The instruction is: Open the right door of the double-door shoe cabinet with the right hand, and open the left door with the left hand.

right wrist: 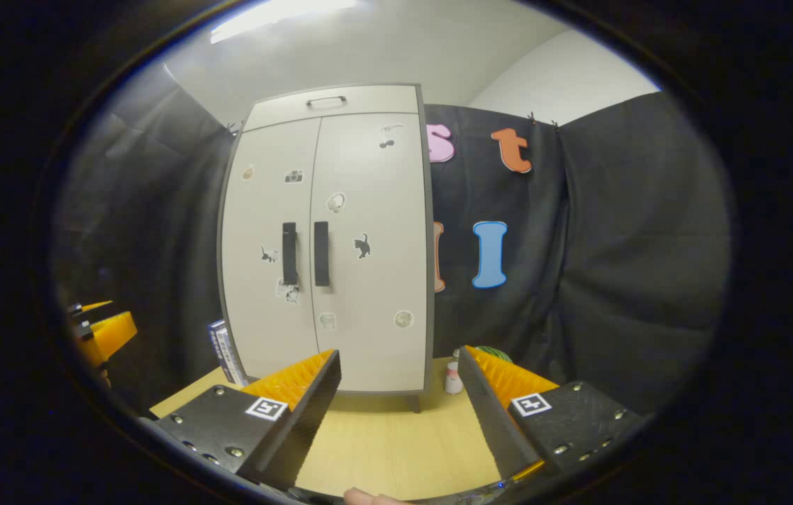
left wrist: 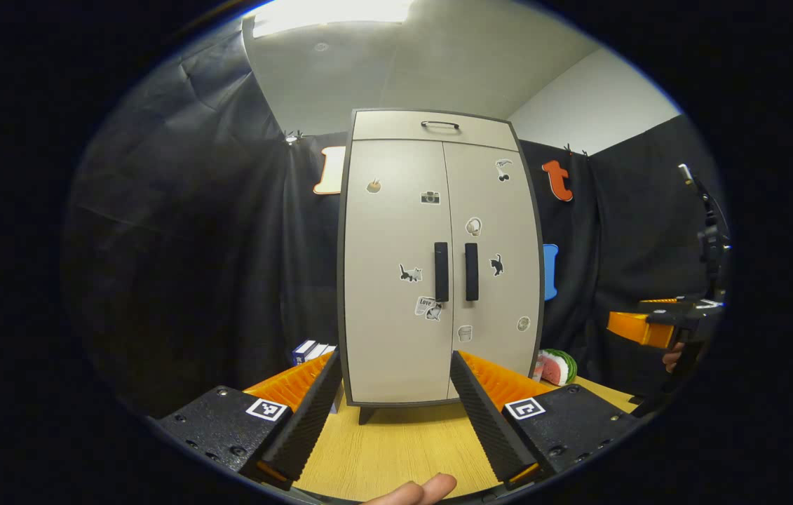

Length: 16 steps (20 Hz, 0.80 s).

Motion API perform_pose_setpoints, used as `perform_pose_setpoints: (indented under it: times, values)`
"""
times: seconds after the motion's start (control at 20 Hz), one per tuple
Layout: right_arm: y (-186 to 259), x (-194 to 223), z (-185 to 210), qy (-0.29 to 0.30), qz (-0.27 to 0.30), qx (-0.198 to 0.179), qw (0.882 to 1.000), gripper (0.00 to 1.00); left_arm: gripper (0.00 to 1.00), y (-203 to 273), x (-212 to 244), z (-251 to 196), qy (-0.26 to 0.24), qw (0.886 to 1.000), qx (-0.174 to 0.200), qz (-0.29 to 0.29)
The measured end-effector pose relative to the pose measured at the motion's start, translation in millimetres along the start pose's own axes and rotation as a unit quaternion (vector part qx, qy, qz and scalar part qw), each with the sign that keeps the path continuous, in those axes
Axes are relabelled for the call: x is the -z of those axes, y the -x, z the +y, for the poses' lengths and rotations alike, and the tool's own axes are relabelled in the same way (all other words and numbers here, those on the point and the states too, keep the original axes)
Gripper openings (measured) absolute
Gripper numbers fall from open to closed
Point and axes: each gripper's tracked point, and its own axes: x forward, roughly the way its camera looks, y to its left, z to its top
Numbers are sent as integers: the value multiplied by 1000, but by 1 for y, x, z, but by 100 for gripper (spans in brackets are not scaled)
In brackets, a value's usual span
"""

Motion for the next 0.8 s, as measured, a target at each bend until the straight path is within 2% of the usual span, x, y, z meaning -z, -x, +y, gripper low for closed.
perform_pose_setpoints:
  times: [0.25,0.4,0.8]
  values:
    - [-61,-16,23,0,6,-25,1000,97,97,-15,0,2,-10,1000,7,3]
    - [-94,-36,39,2,-9,-37,999,100,97,-21,-1,7,-7,1000,10,0]
    - [-195,-66,123,4,-34,-94,995,98,97,-40,32,22,13,1000,8,24]
